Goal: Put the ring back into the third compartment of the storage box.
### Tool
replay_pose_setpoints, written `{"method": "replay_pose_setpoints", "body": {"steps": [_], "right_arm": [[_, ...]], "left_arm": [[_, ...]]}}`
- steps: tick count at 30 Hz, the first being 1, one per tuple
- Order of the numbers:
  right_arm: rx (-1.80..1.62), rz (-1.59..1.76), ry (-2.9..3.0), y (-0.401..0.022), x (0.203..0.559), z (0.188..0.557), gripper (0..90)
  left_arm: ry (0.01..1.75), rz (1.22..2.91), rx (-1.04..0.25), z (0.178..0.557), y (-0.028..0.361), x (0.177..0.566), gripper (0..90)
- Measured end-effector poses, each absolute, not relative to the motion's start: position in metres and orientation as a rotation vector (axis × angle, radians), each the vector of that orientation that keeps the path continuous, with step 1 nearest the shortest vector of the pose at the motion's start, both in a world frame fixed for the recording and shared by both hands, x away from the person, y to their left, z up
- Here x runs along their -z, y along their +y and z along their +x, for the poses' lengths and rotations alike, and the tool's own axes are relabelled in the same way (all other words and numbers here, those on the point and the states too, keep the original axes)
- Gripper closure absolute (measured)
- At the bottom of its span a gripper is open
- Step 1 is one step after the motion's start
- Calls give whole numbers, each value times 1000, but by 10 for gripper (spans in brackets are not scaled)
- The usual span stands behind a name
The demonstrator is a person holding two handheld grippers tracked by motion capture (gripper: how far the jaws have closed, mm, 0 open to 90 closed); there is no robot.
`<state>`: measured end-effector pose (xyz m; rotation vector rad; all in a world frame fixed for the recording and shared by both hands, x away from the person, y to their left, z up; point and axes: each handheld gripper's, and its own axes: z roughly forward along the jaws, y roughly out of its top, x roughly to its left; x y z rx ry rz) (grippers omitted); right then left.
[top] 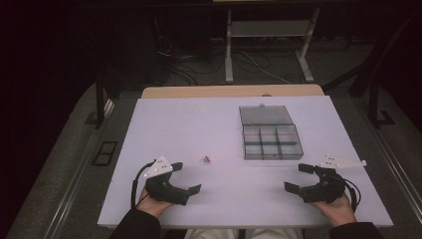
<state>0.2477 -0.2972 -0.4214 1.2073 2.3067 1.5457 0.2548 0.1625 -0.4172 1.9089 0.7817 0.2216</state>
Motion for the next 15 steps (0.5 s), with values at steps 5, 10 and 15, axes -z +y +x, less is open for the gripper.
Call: {"method": "replay_pose_setpoints", "body": {"steps": [5, 10, 15], "right_arm": [[-1541, 1204, 2311, -298, 423, 248, 7], [-1543, 1215, 2310, -298, 423, 247, 7], [-1542, 1213, 2311, -299, 423, 247, 7]], "left_arm": [[777, 1928, -229, 255, 163, 414, 0], [773, 1942, -244, 255, 163, 407, 0], [771, 1950, -262, 255, 162, 400, 0]]}}
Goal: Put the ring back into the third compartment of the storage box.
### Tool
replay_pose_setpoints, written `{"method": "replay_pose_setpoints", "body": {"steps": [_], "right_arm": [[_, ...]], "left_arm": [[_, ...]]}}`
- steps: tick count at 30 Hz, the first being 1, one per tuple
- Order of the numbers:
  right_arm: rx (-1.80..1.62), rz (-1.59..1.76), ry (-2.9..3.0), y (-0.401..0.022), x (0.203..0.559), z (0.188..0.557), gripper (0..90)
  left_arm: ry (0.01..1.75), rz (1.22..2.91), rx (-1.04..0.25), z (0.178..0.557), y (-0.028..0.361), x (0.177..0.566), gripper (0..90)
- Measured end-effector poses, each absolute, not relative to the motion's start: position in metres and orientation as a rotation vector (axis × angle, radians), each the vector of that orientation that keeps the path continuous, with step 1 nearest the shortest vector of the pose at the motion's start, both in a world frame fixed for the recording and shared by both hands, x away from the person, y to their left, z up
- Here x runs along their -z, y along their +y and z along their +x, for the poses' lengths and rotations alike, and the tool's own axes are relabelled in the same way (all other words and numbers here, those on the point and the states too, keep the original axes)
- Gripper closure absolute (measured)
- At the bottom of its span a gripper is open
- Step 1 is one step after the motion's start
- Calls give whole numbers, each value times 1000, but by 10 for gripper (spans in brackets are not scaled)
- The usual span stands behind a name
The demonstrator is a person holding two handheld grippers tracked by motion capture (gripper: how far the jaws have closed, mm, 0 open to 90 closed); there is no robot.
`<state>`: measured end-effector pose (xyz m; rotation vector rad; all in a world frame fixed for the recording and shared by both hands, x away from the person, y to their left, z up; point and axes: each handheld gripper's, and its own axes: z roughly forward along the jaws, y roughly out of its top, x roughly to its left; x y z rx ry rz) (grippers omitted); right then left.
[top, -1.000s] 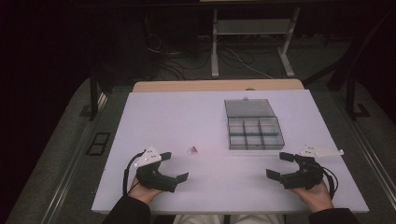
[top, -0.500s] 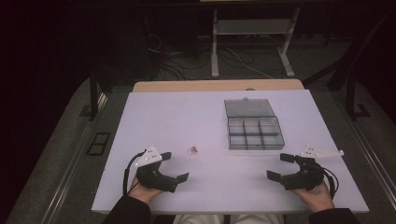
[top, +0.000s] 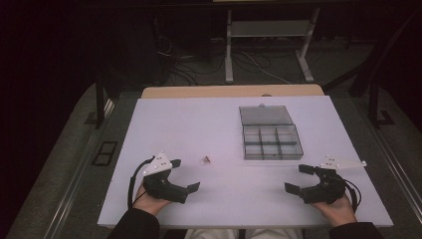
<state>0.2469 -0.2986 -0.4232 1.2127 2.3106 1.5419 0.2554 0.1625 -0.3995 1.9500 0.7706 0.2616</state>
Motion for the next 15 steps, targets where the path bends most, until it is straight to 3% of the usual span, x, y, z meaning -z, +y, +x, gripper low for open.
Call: {"method": "replay_pose_setpoints", "body": {"steps": [15], "right_arm": [[-1533, 1215, 2311, -299, 424, 246, 7]], "left_arm": [[779, 1988, -273, 271, 164, 381, 0]]}}
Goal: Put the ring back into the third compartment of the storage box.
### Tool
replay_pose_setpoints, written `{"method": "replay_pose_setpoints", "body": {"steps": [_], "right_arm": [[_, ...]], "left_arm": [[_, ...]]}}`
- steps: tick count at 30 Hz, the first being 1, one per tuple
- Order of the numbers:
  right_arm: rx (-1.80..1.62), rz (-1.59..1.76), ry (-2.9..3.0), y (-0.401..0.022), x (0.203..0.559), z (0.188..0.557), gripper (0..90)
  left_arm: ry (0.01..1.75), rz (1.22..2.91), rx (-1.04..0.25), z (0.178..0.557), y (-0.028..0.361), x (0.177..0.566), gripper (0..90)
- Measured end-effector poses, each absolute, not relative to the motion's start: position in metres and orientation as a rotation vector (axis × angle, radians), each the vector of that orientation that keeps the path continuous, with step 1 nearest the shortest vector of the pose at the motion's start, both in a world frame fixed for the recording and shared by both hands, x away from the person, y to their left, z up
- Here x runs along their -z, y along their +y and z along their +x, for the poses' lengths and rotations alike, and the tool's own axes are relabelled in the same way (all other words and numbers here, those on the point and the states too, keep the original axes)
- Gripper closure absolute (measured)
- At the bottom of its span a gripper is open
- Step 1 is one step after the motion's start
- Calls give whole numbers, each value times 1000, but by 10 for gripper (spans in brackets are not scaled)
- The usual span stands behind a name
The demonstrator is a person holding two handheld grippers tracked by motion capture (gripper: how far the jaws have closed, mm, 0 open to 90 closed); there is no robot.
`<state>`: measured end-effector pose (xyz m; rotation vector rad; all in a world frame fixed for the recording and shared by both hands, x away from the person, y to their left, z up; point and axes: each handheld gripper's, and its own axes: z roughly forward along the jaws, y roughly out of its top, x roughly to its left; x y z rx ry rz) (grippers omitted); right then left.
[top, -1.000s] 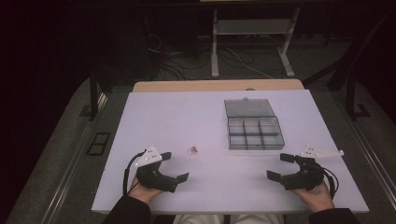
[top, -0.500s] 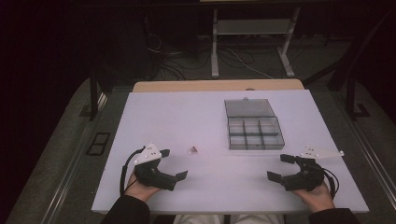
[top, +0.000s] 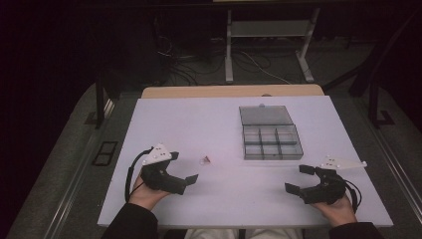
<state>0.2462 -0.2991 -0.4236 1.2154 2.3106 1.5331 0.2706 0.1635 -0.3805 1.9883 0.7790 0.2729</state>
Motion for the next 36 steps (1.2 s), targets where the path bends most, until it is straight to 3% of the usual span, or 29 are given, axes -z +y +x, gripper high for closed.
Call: {"method": "replay_pose_setpoints", "body": {"steps": [36], "right_arm": [[-1529, 1217, 2312, -300, 424, 246, 7]], "left_arm": [[772, 2114, -265, 313, 147, 368, 0]]}}
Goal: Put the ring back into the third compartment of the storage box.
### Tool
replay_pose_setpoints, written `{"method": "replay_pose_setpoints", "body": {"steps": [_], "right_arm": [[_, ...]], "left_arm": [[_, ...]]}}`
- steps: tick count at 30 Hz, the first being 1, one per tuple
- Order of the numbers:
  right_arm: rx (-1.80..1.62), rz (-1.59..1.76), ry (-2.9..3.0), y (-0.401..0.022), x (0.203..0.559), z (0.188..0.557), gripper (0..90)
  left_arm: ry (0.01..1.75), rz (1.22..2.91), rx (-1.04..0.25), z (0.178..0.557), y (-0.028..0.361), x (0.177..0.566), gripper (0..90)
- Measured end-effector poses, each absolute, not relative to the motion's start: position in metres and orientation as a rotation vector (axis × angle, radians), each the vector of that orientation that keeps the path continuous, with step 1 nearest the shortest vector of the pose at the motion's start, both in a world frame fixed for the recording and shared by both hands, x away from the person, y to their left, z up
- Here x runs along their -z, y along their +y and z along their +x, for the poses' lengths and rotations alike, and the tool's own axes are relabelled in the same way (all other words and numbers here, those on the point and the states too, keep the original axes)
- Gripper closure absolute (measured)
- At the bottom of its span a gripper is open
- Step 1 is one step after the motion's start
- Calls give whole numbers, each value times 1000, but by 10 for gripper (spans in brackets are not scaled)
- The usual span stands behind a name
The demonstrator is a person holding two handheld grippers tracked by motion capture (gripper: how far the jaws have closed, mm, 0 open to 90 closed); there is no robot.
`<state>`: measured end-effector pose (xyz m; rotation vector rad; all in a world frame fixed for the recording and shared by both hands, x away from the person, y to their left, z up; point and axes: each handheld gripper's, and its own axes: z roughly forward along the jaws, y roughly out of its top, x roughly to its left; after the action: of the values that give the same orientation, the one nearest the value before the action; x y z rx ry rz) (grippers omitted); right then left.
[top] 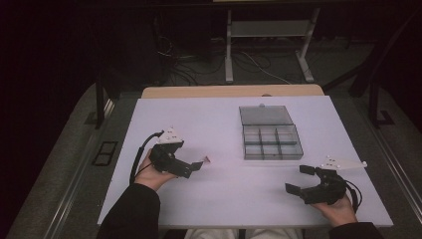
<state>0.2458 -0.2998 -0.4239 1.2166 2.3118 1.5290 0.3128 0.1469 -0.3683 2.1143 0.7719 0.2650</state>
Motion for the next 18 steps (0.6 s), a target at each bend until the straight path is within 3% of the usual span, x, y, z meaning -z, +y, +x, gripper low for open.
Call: {"method": "replay_pose_setpoints", "body": {"steps": [18], "right_arm": [[-1527, 1216, 2313, -300, 424, 246, 7]], "left_arm": [[810, 2171, -219, 338, 142, 382, 0]]}}
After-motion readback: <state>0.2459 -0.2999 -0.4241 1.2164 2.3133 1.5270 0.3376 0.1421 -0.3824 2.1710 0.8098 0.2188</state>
